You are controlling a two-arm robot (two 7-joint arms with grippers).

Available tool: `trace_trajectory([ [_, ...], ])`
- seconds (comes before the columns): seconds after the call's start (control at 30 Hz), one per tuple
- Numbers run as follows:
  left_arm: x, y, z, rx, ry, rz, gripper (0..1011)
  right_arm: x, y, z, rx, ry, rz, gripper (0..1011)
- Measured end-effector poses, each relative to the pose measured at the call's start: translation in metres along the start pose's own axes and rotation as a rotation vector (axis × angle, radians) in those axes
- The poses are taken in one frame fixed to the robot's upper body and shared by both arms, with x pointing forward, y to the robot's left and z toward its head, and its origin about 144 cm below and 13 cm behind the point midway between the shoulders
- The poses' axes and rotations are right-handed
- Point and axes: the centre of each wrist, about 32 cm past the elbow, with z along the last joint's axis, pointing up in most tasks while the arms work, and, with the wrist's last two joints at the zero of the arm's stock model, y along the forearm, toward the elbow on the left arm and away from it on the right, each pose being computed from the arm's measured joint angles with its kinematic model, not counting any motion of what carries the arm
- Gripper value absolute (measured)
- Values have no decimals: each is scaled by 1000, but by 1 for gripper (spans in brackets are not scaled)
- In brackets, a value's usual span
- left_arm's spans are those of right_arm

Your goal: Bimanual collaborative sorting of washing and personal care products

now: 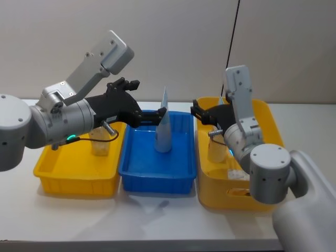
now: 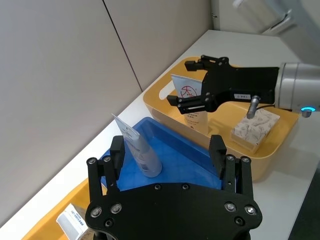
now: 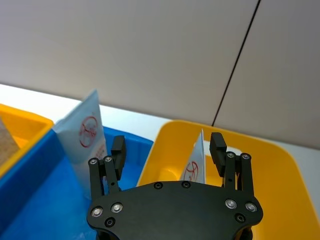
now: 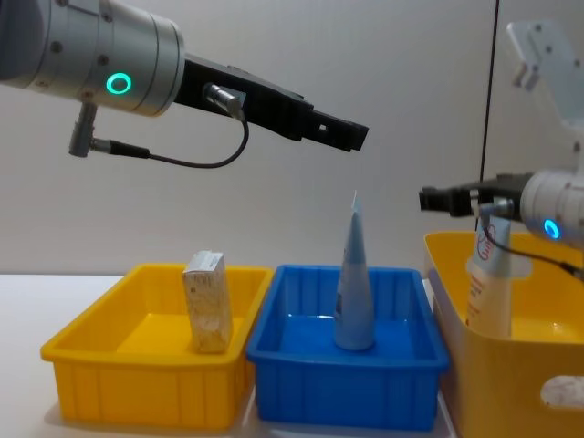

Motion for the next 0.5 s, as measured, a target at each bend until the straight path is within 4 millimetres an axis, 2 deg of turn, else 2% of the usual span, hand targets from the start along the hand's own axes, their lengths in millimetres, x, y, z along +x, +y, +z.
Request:
trace_trajectory([
  [0.23, 0, 0, 0, 0, 0, 0, 1001, 4, -13, 11, 57, -6, 55, 1004],
  [0.5, 0, 0, 0, 0, 0, 0, 1002, 9, -24, 12, 69, -17, 103, 1003],
])
